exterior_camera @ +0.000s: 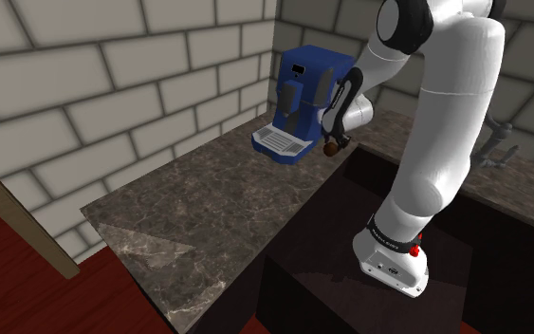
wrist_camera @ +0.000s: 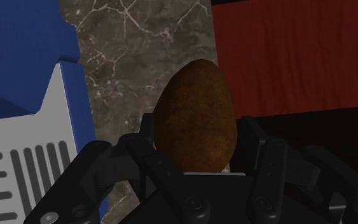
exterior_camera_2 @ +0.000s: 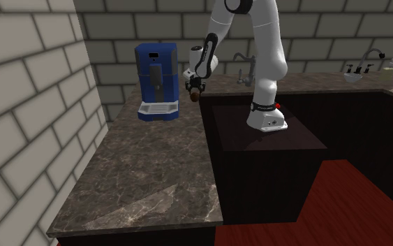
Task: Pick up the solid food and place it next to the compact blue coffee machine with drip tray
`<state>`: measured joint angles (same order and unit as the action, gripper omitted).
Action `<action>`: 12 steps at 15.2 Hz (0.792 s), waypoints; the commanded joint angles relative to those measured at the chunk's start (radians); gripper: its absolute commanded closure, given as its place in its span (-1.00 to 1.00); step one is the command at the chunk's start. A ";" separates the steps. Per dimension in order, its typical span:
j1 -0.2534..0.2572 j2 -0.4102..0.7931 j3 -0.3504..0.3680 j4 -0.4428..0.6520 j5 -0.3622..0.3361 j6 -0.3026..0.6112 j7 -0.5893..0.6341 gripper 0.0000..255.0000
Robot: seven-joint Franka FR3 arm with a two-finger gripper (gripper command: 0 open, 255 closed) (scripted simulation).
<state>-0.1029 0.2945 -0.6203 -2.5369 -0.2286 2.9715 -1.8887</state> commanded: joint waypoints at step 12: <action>-0.137 0.208 0.157 0.046 0.081 0.162 -0.020 1.00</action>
<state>-0.2301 0.4856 -0.4733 -2.4949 -0.1514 3.1207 -1.9088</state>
